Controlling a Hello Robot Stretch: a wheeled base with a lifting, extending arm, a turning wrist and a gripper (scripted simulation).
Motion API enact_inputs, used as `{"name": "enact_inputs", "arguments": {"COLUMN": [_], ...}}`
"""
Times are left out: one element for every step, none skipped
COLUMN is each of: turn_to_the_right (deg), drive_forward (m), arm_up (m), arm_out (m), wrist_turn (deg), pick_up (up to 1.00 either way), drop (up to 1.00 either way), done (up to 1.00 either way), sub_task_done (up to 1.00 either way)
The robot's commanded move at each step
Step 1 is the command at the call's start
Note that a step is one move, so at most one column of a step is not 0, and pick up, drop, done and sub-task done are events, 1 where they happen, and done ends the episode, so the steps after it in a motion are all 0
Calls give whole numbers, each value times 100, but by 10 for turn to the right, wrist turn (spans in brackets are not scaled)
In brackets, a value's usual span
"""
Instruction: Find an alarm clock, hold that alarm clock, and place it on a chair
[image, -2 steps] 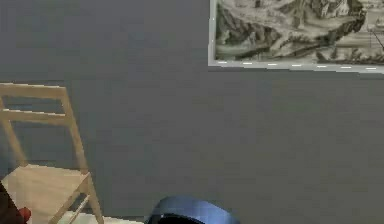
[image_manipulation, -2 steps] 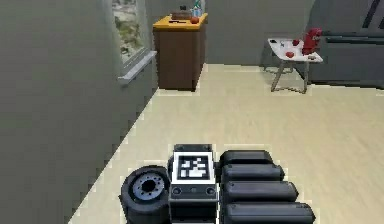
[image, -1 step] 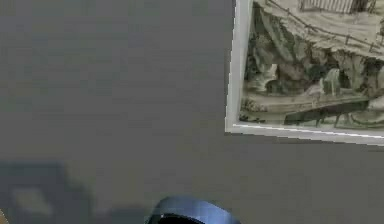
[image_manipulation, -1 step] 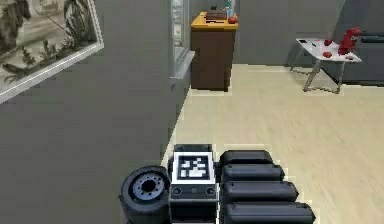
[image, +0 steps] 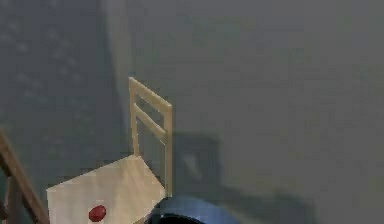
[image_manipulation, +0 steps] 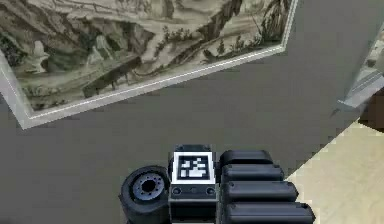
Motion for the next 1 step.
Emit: {"name": "enact_inputs", "arguments": {"turn_to_the_right": [-450], "drive_forward": [0], "arm_up": [0], "arm_out": [0], "wrist_turn": [0], "pick_up": [0], "drop": [0], "done": [0], "sub_task_done": [0]}}
